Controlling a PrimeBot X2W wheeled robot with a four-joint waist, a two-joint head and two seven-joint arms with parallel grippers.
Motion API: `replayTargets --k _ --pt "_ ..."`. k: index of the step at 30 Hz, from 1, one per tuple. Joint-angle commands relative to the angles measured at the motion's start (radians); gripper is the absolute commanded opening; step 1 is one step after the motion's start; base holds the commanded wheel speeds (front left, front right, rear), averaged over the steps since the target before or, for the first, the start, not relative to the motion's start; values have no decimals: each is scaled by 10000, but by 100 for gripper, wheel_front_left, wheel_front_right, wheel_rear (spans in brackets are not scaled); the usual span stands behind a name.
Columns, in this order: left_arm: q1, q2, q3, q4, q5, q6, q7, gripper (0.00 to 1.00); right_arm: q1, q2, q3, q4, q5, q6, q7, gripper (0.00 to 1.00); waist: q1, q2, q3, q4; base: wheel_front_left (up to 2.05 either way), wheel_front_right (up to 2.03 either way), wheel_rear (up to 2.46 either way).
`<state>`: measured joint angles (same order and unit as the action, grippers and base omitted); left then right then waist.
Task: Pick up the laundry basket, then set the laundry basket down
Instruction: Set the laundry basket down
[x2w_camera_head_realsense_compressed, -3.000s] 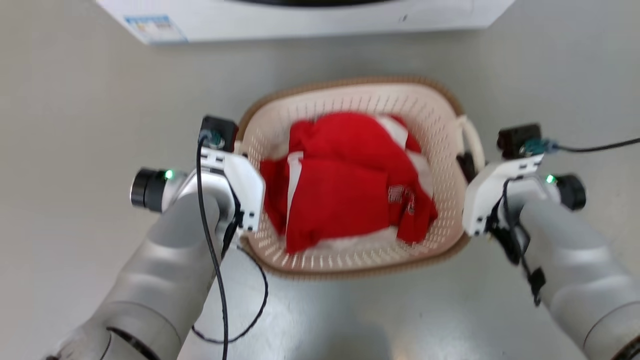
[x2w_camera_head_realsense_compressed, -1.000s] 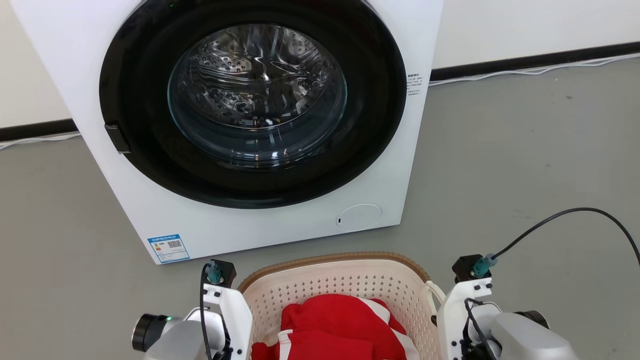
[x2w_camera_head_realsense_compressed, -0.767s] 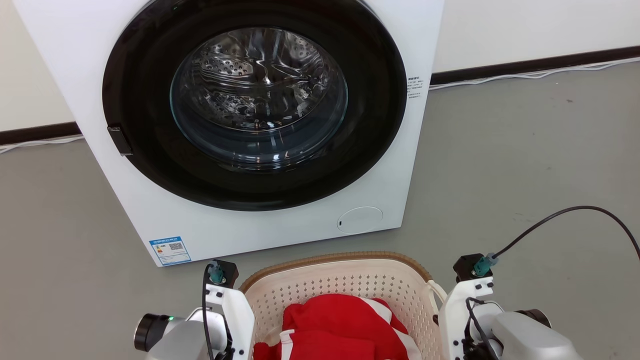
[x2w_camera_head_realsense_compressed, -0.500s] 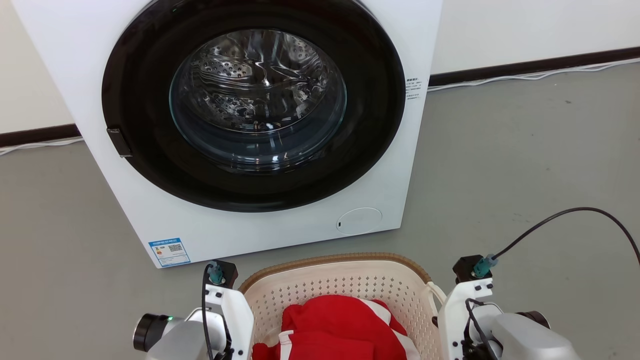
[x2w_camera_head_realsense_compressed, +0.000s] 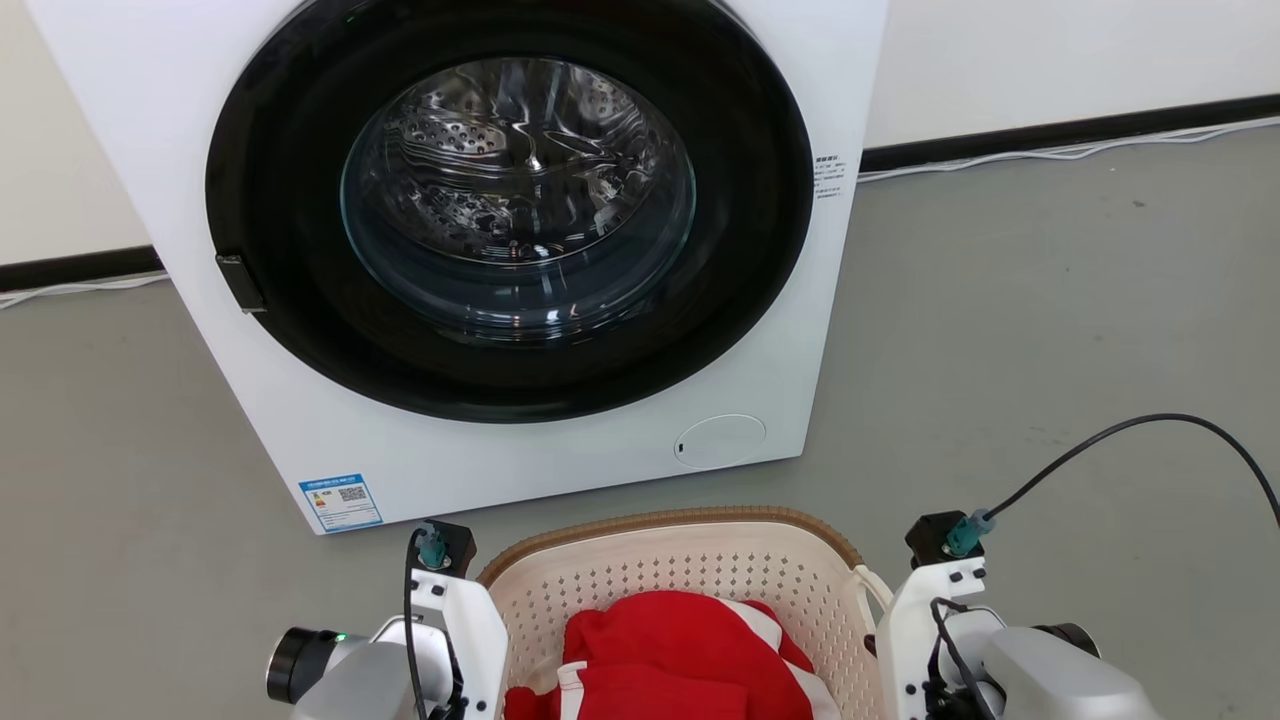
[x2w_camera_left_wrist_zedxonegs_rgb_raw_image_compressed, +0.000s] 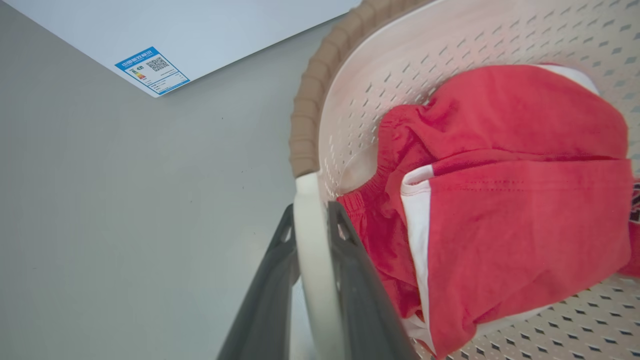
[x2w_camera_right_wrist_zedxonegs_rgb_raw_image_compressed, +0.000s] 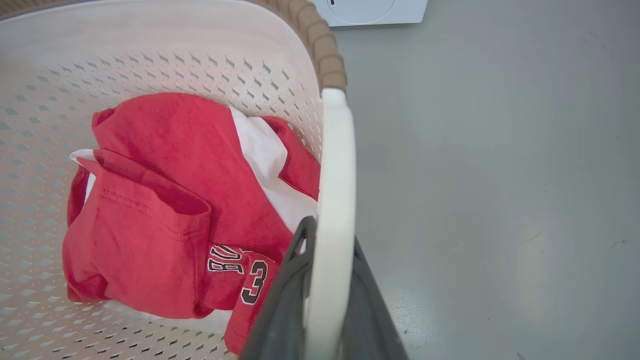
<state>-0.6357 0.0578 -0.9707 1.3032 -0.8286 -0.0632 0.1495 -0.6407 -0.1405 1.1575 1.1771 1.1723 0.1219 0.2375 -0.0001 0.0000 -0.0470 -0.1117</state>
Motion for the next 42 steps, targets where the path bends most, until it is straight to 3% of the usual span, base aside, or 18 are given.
replayTargets --k 1,15,25,42 --pt "-301 145 79 -125 -8 -130 -147 0 -365 65 89 -229 67 88 -152 0 1 0 27 10 0 0 0" --pt "-785 177 77 -125 -12 89 -636 0 -532 -109 288 -390 163 88 -1272 0 1 0 1041 193 0 0 0" --pt "-2187 387 42 -125 158 437 -949 0 -1576 -557 351 -806 230 88 -2128 0 1 0 3460 412 0 0 0" --pt "-5066 273 -235 -125 704 1136 -1814 0 -3862 -1298 584 -1116 183 88 -3522 0 1 0 7346 896 0 0 0"
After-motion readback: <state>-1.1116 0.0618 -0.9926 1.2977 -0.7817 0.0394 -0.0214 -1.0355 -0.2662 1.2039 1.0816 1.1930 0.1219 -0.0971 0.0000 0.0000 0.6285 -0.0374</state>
